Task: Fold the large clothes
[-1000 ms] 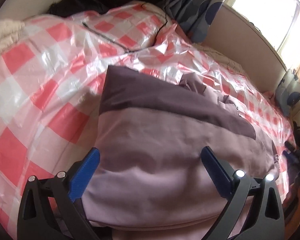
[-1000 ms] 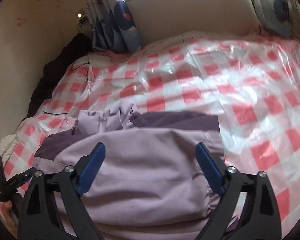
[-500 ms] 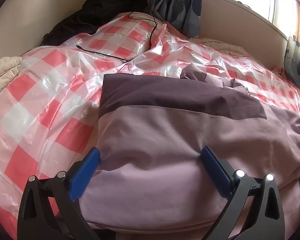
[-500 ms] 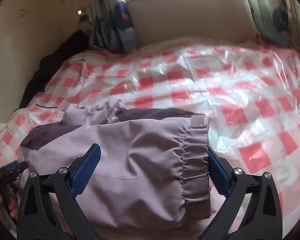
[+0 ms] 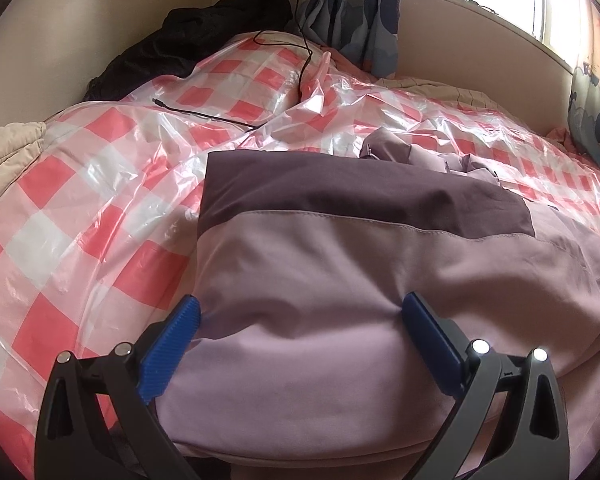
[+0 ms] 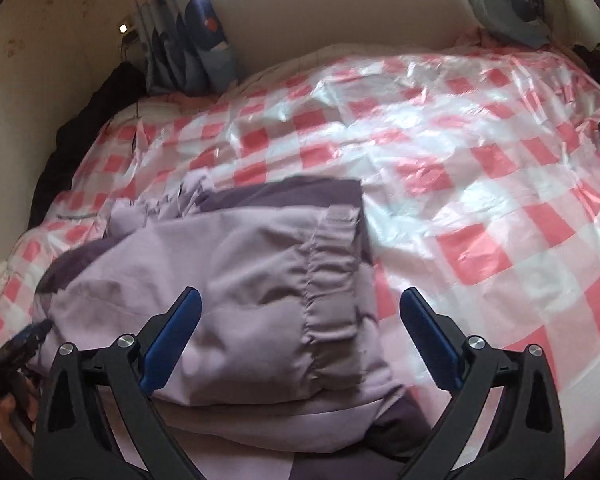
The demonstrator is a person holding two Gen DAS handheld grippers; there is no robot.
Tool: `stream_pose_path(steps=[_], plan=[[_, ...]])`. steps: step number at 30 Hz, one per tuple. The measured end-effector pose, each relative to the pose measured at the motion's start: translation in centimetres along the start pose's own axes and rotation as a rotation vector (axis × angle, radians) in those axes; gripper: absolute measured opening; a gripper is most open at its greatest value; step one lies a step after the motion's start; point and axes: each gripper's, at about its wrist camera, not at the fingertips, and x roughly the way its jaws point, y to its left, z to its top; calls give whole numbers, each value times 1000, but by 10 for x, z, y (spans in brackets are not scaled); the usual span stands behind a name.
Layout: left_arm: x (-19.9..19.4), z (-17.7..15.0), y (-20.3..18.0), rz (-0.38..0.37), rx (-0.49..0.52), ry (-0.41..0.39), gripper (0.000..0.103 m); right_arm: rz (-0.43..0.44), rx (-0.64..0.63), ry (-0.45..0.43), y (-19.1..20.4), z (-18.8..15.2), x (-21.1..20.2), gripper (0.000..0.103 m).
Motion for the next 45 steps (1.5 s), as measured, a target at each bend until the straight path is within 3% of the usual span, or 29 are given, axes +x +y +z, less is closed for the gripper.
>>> stream_pose_path(steps=[3, 5, 7, 10, 11, 14, 17, 20, 22, 25, 26, 31, 35, 38, 41, 45], plan=[[0, 0, 0, 4, 2, -2, 97, 74, -46, -121, 18, 17, -32, 96], [1, 0, 0, 8, 5, -4, 97, 142, -126, -123, 45, 20, -36, 96], [0, 0, 0, 6, 4, -4, 97, 181, -171, -19, 67, 18, -14, 96], [1, 0, 1, -1, 3, -6, 97, 105, -157, 239, 65, -2, 64, 96], [0, 0, 0, -11, 3, -11, 97, 111, -160, 262, 60, -9, 83, 96], [0, 0, -1, 7, 21, -21, 97, 92, -130, 238, 66, -3, 75, 96], [1, -2, 0, 8, 20, -17, 97, 161, -133, 93, 80, 16, 40, 96], [0, -2, -1, 10, 21, -24, 97, 165, -119, 36, 84, 36, 33, 96], [-1, -2, -1, 16, 26, -29, 97, 146, -94, 61, 79, 42, 51, 96], [-2, -3, -1, -6, 25, -39, 97, 108, -76, 226, 59, 25, 115, 96], [-4, -3, -2, -12, 28, -50, 97, 102, -86, 223, 58, 21, 120, 96], [-3, -5, -5, 12, 41, -54, 97, 106, -79, 127, 68, 25, 79, 96], [-4, -6, -3, 4, 34, -62, 97, 123, -181, 43, 83, 15, 35, 96], [-5, -7, -4, 4, 35, -66, 97, 100, -223, 73, 82, 4, 29, 96], [-5, -7, -4, 0, 36, -69, 97, 92, -209, 162, 63, -13, 49, 96], [-7, -8, -5, 4, 44, -79, 97, 74, -226, 149, 65, -20, 53, 96]])
